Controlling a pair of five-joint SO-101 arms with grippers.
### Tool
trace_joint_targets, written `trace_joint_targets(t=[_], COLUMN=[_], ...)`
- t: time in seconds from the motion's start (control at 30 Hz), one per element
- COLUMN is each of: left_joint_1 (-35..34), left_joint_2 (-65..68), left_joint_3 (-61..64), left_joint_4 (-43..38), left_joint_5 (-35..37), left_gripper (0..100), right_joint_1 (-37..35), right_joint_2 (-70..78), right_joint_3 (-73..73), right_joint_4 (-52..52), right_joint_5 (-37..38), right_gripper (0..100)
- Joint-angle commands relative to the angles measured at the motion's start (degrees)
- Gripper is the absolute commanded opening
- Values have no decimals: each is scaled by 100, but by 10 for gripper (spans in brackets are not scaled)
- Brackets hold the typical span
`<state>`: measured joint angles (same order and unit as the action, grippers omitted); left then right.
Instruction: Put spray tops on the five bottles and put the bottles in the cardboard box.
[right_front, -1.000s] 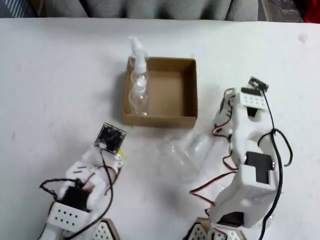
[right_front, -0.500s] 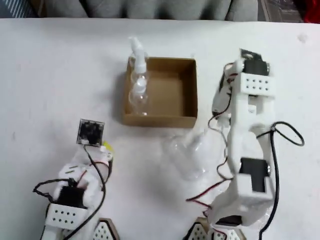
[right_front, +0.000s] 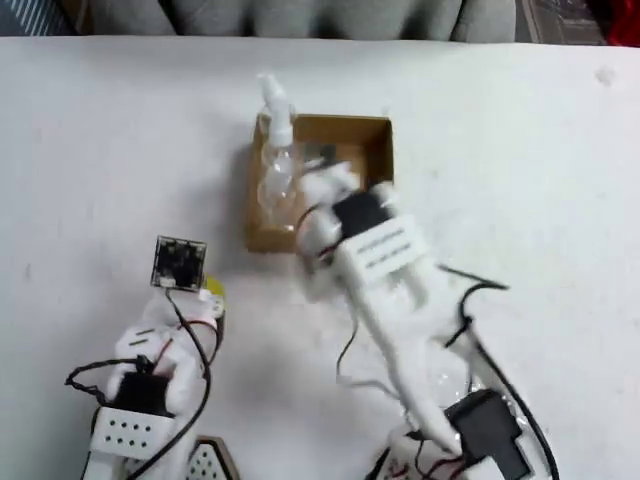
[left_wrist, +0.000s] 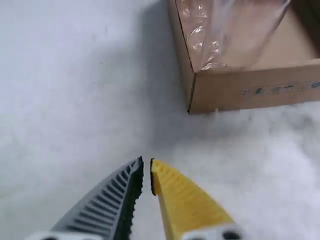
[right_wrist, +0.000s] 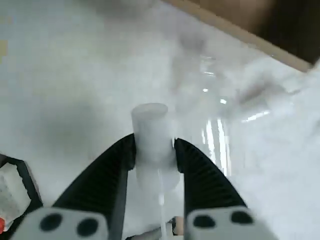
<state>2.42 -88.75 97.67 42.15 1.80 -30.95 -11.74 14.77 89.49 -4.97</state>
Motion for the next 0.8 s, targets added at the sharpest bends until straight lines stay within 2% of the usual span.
trace_joint_targets(t=[0.0,0.07,0.23,0.47,0.67,0.77], left_joint_1=[-48,-48,-48,-40,-31,-48], left_joint_2=[-127,-127,-127,-127,-127,-127], left_joint_3=[-35,-35,-35,-35,-35,-35], left_joint_4=[-158,-158,-185,-185,-185,-185], left_joint_5=[18,18,18,18,18,18], left_gripper=[22,22,22,22,22,23], right_joint_1=[-919,-1156,-1305,-1314,-1323,-1297], right_joint_2=[-233,-233,-224,13,866,866], right_joint_3=[615,879,1327,1433,1380,923], right_joint_4=[-1103,-1569,-2633,-3257,-3767,-3213], right_joint_5=[26,-9,-1020,-1380,-1433,-1424], right_gripper=[16,16,18,26,227,240])
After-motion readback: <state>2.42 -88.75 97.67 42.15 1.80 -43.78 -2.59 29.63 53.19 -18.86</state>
